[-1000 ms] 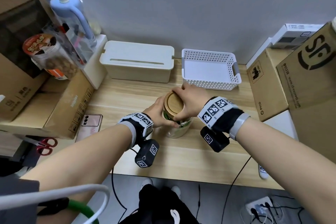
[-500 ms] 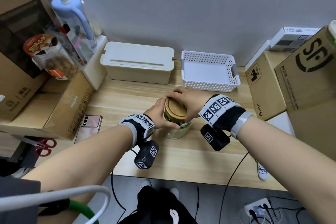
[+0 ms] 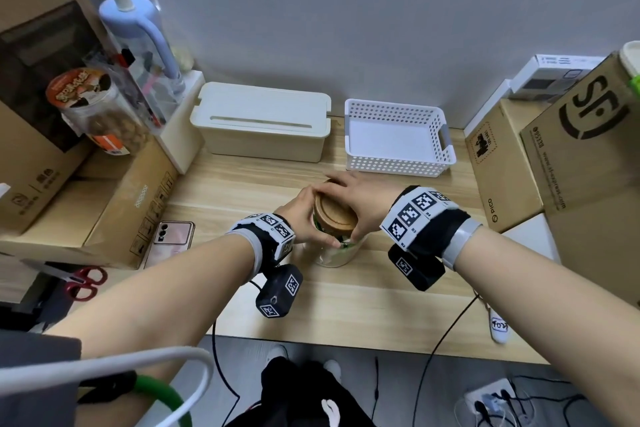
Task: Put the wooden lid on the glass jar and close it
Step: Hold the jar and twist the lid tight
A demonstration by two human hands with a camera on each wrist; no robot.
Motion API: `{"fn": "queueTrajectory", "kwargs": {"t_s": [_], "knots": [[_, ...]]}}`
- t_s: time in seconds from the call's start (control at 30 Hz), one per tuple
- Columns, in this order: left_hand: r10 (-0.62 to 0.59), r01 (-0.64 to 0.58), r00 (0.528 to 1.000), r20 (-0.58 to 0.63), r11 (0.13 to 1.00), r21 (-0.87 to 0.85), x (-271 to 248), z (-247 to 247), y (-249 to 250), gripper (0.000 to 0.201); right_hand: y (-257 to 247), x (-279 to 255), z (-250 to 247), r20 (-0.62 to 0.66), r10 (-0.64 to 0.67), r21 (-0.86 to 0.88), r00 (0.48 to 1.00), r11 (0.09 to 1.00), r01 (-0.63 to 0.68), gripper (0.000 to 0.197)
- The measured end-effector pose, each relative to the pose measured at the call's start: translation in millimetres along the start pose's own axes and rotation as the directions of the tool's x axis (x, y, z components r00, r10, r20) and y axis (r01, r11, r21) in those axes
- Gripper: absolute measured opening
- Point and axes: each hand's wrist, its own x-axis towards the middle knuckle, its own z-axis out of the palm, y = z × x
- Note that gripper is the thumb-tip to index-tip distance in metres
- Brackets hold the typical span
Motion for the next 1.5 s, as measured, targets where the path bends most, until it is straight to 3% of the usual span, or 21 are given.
{"fn": "queueTrajectory", "kwargs": {"t_s": [0.13, 0.3, 0.53, 0.73, 0.8, 0.9, 1.0, 1.2, 1.5], "knots": [[-0.006, 0.006, 1.000, -0.002, 1.000, 0.031, -4.2, -1.8, 2.2, 0.122, 0.3, 0.5, 4.8, -0.064, -0.020, -0.012, 0.998, 1.000, 0.019, 0.104], [0.001, 0.002, 1.000, -0.023, 0.992, 0.128, -6.0, -2.1, 2.8, 0.114, -1.1, 4.9, 8.3, -0.112, 0.016, -0.013, 0.994, 1.000, -0.017, 0.106], [0.016, -0.011, 0.999, -0.042, 0.991, 0.131, -8.5, -0.9, 5.2, 0.113, -9.4, -0.7, 14.6, -0.170, 0.150, 0.062, 0.974, 0.988, -0.142, 0.103], [0.002, 0.002, 0.999, -0.036, 0.993, 0.114, -10.1, -1.4, 7.2, 0.114, -22.7, -2.1, 21.6, -0.249, 0.302, 0.121, 0.920, 0.952, -0.280, 0.093], [-0.006, 0.010, 0.999, -0.033, 0.995, 0.100, -10.9, -0.3, 6.4, 0.114, -15.3, -3.1, 18.3, -0.207, 0.267, 0.161, 0.941, 0.958, -0.236, 0.100], [-0.014, 0.017, 0.999, -0.043, 0.997, 0.075, -12.1, 1.0, 5.6, 0.118, -0.1, -4.0, 5.9, -0.079, 0.094, 0.137, 0.992, 0.987, -0.082, 0.113], [-0.011, 0.014, 0.999, -0.040, 0.996, 0.084, -11.7, 0.7, 5.7, 0.118, 3.1, 0.0, 3.2, -0.076, 0.016, 0.078, 0.997, 0.997, -0.010, 0.109], [-0.010, 0.015, 0.999, -0.046, 0.994, 0.108, -12.9, 1.0, 7.8, 0.112, -4.8, 1.9, 11.1, -0.179, 0.097, 0.069, 0.979, 0.994, -0.086, 0.101], [-0.022, 0.027, 0.998, -0.053, 0.995, 0.101, -15.2, 1.3, 9.4, 0.109, -20.5, 3.3, 28.4, -0.354, 0.262, 0.176, 0.898, 0.961, -0.211, 0.084]]}}
